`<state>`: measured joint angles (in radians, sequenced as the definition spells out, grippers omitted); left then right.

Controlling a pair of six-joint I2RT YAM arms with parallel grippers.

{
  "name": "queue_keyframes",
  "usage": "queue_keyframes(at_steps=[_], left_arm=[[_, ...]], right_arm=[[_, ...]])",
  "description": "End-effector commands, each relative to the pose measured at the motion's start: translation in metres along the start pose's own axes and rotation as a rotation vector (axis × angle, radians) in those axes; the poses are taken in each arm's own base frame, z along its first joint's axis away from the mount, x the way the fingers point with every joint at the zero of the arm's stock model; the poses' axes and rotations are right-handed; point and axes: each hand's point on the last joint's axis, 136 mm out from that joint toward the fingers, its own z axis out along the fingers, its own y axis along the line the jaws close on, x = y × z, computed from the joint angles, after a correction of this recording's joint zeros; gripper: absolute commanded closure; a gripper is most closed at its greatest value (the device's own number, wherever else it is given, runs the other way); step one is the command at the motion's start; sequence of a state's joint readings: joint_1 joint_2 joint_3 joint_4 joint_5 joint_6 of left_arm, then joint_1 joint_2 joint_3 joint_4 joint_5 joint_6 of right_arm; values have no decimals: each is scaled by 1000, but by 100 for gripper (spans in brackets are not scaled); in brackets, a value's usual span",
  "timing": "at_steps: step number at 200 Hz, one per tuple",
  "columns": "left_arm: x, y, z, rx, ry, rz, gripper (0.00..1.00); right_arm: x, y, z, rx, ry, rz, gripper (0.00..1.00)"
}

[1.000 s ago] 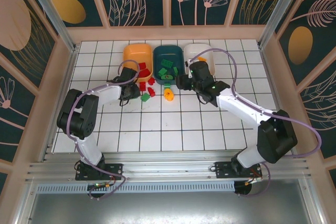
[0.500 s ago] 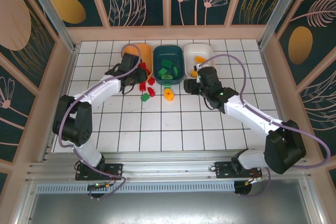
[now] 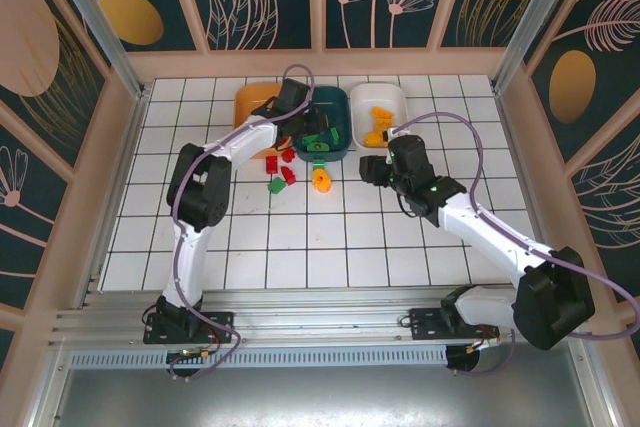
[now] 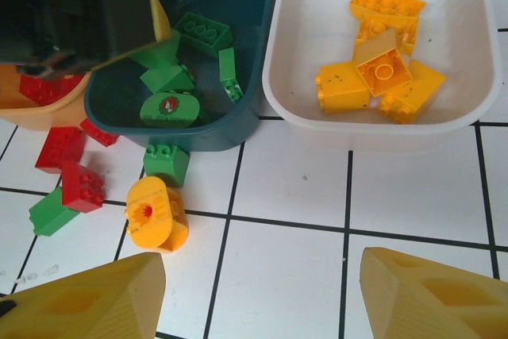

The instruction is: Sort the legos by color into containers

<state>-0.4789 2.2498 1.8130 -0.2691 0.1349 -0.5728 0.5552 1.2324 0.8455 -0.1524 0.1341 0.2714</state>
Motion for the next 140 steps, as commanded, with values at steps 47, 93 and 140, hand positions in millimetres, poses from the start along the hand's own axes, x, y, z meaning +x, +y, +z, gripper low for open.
queue_keyframes(at_steps=[47,93,140], left_arm=[[-28,-44,-72,150,-100,136,1],[10,-40,-146,223,-167,228,2],[87,48,-129,-38,-52,252,13]], right_arm=[[1,0,1,-8,-1,17,31],[3,6,8,-36,11,27,31],[8,17,19,-50,45,6,31]])
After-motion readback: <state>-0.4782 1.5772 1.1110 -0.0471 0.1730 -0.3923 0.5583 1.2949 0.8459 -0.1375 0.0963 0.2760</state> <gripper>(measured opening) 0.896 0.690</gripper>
